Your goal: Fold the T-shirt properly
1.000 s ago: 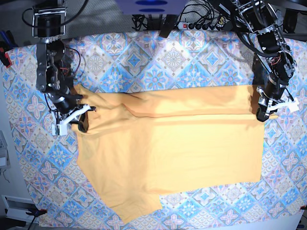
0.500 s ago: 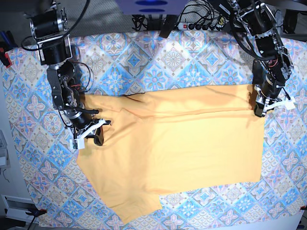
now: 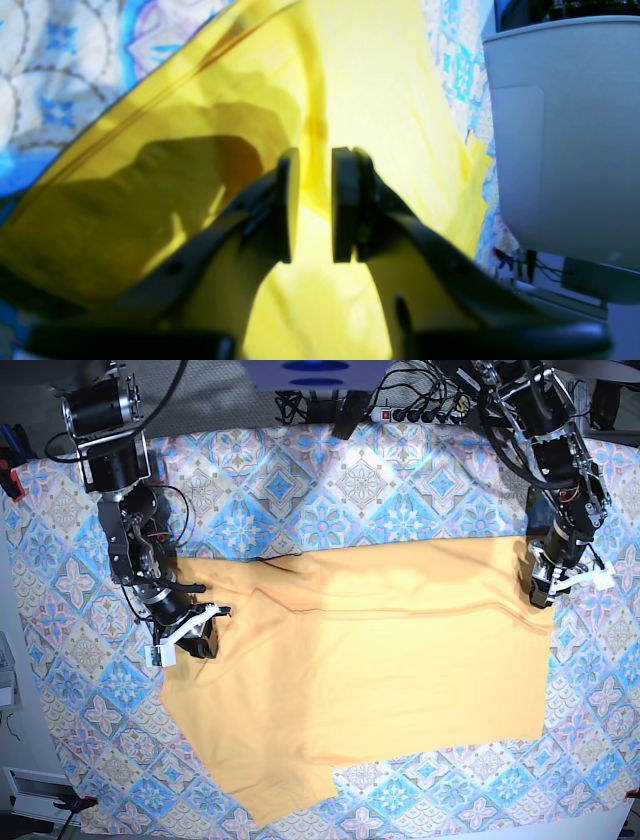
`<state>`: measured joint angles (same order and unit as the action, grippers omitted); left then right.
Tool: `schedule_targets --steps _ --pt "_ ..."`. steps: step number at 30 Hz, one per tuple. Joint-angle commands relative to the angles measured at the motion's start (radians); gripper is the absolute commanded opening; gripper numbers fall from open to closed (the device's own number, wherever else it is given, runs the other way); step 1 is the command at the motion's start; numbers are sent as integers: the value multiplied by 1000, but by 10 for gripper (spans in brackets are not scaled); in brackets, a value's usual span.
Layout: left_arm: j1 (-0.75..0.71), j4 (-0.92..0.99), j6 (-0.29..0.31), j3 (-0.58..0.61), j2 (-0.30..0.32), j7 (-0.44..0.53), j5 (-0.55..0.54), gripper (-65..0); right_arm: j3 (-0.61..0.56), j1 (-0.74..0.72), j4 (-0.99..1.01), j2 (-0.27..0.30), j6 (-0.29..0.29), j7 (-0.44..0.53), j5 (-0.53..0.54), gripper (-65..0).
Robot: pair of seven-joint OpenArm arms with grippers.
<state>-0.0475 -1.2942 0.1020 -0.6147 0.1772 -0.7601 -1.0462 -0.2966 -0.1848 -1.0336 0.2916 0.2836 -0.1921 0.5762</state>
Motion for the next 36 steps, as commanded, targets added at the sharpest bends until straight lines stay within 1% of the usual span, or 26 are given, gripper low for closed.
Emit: schedule_targets --steps 1,5,7,10,12,14,16,18,22,26,30,36 --pt "8 -35 14 -3 14 0 -16 -534 4 -22 -37 11 7 29 9 -547" --pt "-44 -140 14 -1 14 -2 -16 -535 4 49 -119 25 7 23 6 -547" --pt "-73 -193 14 9 11 -11 -16 -535 4 90 -162 51 7 23 6 -547" --pt "-108 -252 14 13 -5 -43 -18 -535 4 147 -202 74 7 23 5 -548" --pt "-133 -266 12 13 -8 -52 -18 -535 6 183 -215 100 7 23 5 -548" --pt "-154 -266 12 13 -9 -54 -18 -535 38 225 -224 110 7 23 5 -548" --pt "-176 -264 12 16 -9 -54 -15 -535 95 276 -241 110 7 23 5 -548" --pt "-202 -264 12 14 -12 -54 -35 -535 142 324 -273 110 7 23 5 -547" --pt "-254 -256 11 11 -31 -52 -125 -535 187 384 -325 110 7 21 5 -546" --pt "-269 -164 11 8 -52 -51 -196 -536 191 408 -336 110 7 21 5 -547" --pt "-280 -95 11 -46 -78 -54 -199 -536 191 423 -347 110 7 21 5 -547" --pt "-266 -14 11 -67 -74 -49 -199 -531 190 434 -363 110 7 21 5 -546"
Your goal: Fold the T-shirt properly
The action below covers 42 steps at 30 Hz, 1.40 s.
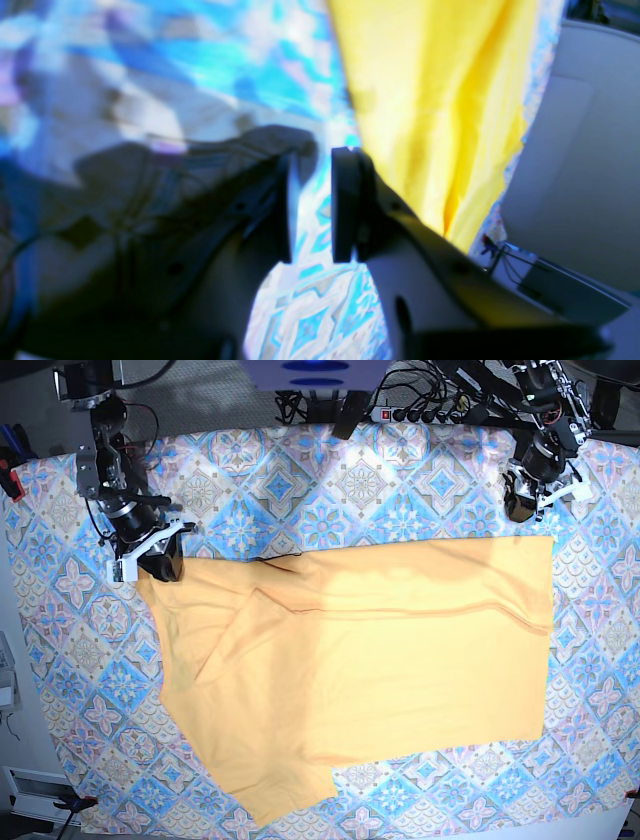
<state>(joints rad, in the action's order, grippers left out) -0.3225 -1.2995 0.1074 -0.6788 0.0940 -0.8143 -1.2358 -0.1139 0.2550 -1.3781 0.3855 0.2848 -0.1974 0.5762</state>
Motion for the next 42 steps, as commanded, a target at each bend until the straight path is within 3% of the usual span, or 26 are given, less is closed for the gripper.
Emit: schedule_targets --steps 1,15,22,25,42 --pt "20 1 5 -3 10 5 -9 -530 6 -6 -19 16 6 26 5 -546" --pt "69 31 8 -2 25 -1 -12 -521 7 -4 -19 16 6 26 5 -547" --pt "67 31 5 3 56 -1 -89 -302 7 -4 -19 16 6 26 5 -547" --pt "70 31 5 0 60 -1 -97 -245 4 -9 -19 16 6 26 5 -547" --pt "147 34 5 -2 62 0 -89 -288 6 -12 -16 14 6 26 5 -547"
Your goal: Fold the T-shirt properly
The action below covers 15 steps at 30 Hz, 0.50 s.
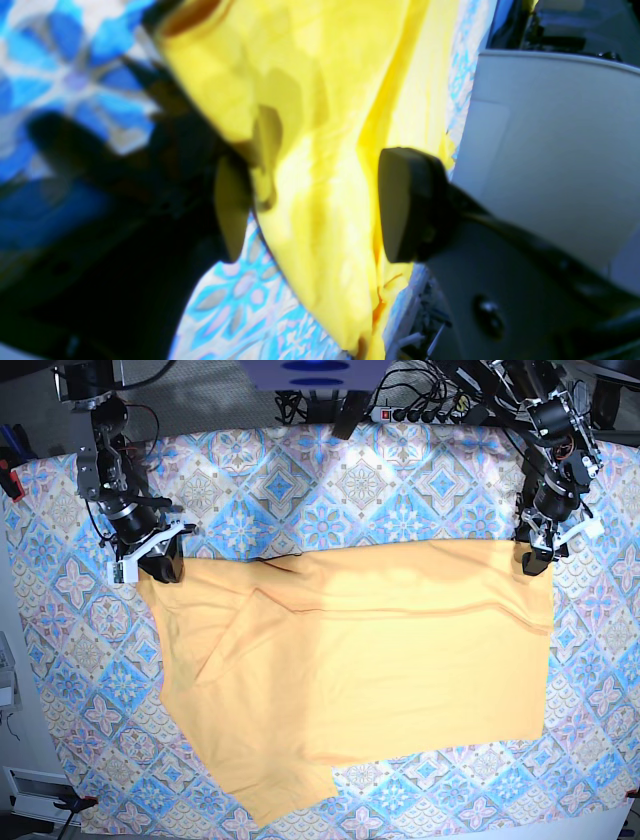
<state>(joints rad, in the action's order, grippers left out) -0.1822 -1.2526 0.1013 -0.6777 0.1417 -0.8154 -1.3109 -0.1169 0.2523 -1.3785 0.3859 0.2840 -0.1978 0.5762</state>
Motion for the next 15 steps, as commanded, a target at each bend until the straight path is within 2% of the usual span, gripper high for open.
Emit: schedule_targets --steps 1,5,12,13,15 --pt "8 -11 11 -3 14 1 -14 -294 9 -9 -15 14 7 27 5 -547" --pt "16 40 11 -3 17 0 -17 -359 6 -9 -15 14 7 27 5 -548" --pt "13 50 13 3 35 0 -22 -630 6 -3 -37 12 7 27 5 -546" --pt "13 50 13 3 37 0 -22 -650 7 -1 -45 12 7 27 5 -546" --pt "11 50 13 3 37 0 -22 -650 10 2 -63 12 7 27 6 -545"
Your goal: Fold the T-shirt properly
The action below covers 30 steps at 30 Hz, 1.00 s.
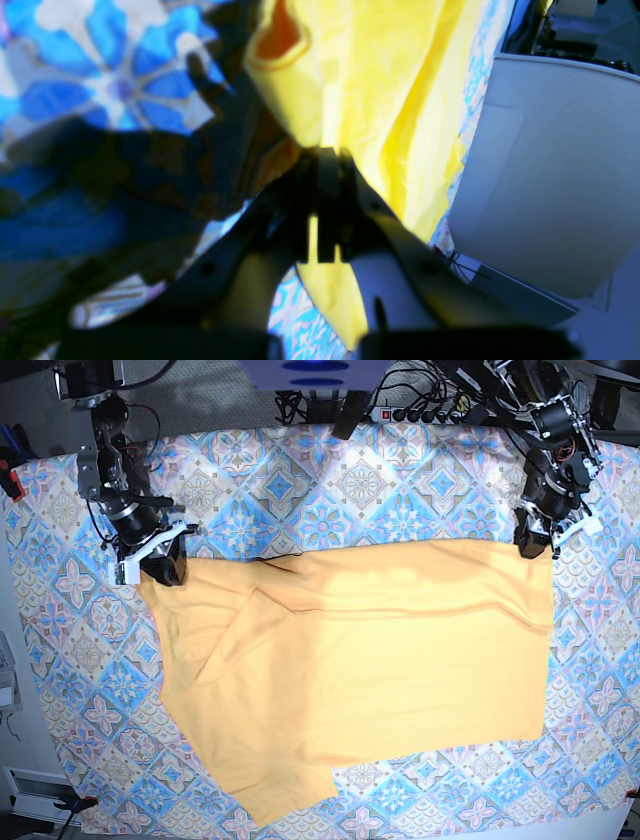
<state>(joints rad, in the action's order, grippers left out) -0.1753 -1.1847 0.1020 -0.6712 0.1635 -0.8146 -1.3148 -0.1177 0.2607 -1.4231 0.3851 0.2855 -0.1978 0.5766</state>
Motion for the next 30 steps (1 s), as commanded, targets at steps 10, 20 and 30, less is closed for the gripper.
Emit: schedule_targets --steps 10,20,30 --pt "1 -17 12 -3 14 -1 -18 -650 154 10 -14 -53 5 -98 12 -543" --pt "1 -17 12 -2 14 -1 -18 -650 355 4 3 -145 5 -276 12 -470" --pt "0 -17 12 -2 17 -1 -13 -650 355 -19 101 -154 7 -285 122 -469"
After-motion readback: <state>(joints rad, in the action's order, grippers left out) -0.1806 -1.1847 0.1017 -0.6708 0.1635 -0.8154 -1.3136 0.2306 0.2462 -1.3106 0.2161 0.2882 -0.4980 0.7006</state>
